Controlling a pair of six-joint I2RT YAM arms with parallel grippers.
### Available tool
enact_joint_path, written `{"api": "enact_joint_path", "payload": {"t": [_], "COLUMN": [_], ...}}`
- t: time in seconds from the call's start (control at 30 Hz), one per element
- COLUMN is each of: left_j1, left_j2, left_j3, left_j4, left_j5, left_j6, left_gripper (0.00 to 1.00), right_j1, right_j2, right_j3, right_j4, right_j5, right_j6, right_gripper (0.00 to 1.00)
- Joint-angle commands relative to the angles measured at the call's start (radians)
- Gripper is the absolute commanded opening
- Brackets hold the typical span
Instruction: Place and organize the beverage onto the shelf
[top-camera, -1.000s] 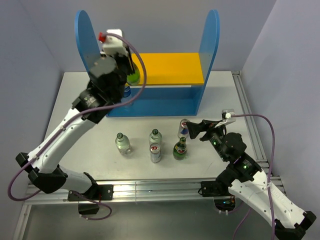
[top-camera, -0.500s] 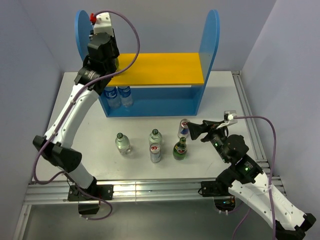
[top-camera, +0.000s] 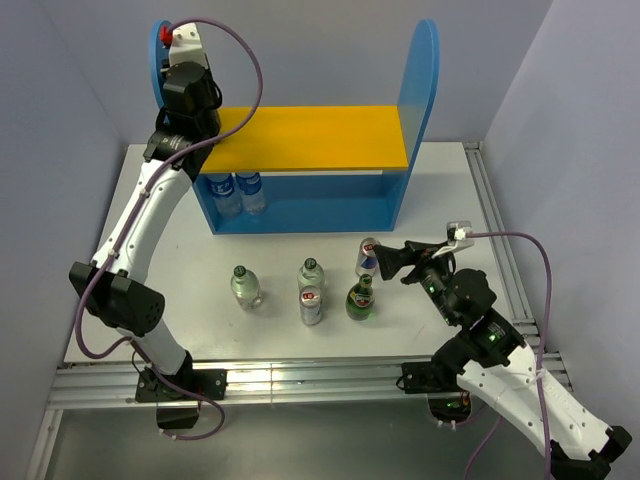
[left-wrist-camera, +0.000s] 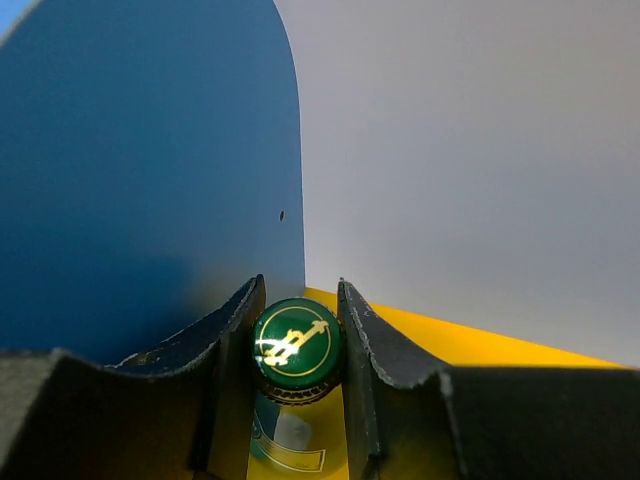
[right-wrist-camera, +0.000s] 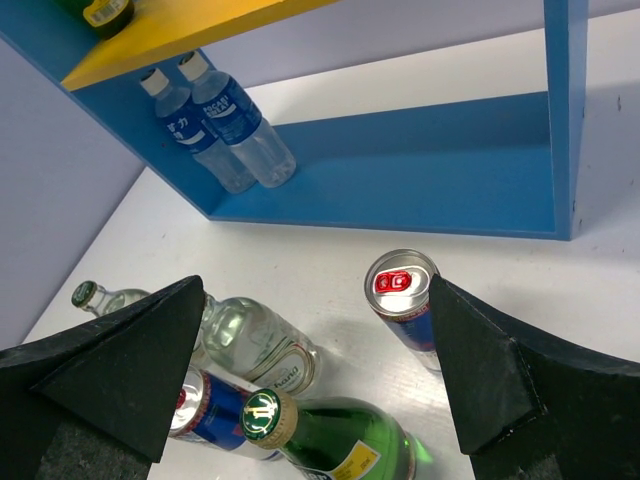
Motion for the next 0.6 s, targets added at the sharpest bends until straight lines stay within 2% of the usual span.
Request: {"api": "enact_joint_path", "payload": {"t": [0.0, 0.07, 0.1, 0.17, 0.2, 0.3, 0.57], "left_j1": [0.011, 0.011, 0.011, 0.011, 0.011, 0.011, 0.009], "left_j2": [-0.066, -0.066, -0.062, -0.053, -0.050, -0.045, -0.071], "left_j3": [-0.021, -0.024, -0.018, -0.005, 0.005, 0.008, 0.037], "left_j4": [0.140, 0.139, 0.136, 0.122, 0.120, 0.116, 0.067], "left_j5": [-0.006, -0.007, -0.006, -0.010, -0.020, -0.026, -0.018], "left_j6": [-0.008, -0.017, -0.015, -0.020, -0.020, -0.025, -0.055], "left_gripper": [0.05, 0.23, 0.41, 0.61, 0.75, 0.92, 0.98], "right_j1": [0.006, 0.007, 0.007, 0.006, 0.007, 0.006, 0.006], "right_j2": [0.016, 0.017, 0.019, 0.017, 0.017, 0.011, 0.025], "right_j3": [-0.001, -0.005, -0.006, -0.006, -0.006, -0.006, -0.006], "right_j4": [0.041, 0.045, 0.047, 0.045, 0.045, 0.042, 0.048], "right_j5": [0.004, 0.001, 0.003, 0.003, 0.003, 0.004, 0.001], "right_j6": [0.005, 0.005, 0.007, 0.007, 0.007, 0.007, 0.007], "right_gripper": [1.00, 1.00, 1.00, 1.00, 1.00, 1.00, 1.00]}}
